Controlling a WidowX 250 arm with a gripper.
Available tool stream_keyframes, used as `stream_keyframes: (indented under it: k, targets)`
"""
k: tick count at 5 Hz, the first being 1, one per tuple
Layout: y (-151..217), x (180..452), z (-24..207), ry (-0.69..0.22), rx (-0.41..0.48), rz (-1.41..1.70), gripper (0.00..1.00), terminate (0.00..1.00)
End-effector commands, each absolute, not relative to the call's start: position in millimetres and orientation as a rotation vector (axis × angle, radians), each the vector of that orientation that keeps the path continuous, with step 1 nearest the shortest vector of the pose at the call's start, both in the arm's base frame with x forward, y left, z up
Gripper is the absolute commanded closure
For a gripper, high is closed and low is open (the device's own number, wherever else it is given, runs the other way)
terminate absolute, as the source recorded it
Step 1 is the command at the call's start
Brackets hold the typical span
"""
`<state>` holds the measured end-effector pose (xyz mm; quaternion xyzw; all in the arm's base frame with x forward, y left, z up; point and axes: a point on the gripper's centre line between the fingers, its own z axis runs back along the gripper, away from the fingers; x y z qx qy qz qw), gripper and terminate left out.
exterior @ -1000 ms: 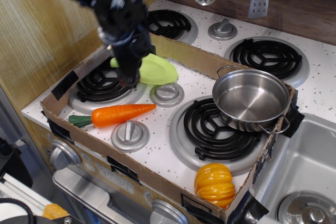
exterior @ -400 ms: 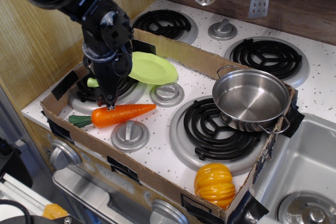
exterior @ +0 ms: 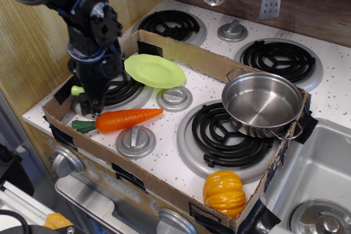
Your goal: Take broccoli out of pan
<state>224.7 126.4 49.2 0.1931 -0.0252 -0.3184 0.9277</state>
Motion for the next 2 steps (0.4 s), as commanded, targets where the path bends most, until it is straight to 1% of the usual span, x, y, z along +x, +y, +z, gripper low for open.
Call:
stream_keyframes:
  k: [1, 2]
  targets:
    - [133.5, 217.0, 81.4, -0.081, 0.400, -0.705, 0.00, 0.00]
    - [134.0, 223.0, 86.5, -0.078, 0.399, -0.719, 0.00, 0.00]
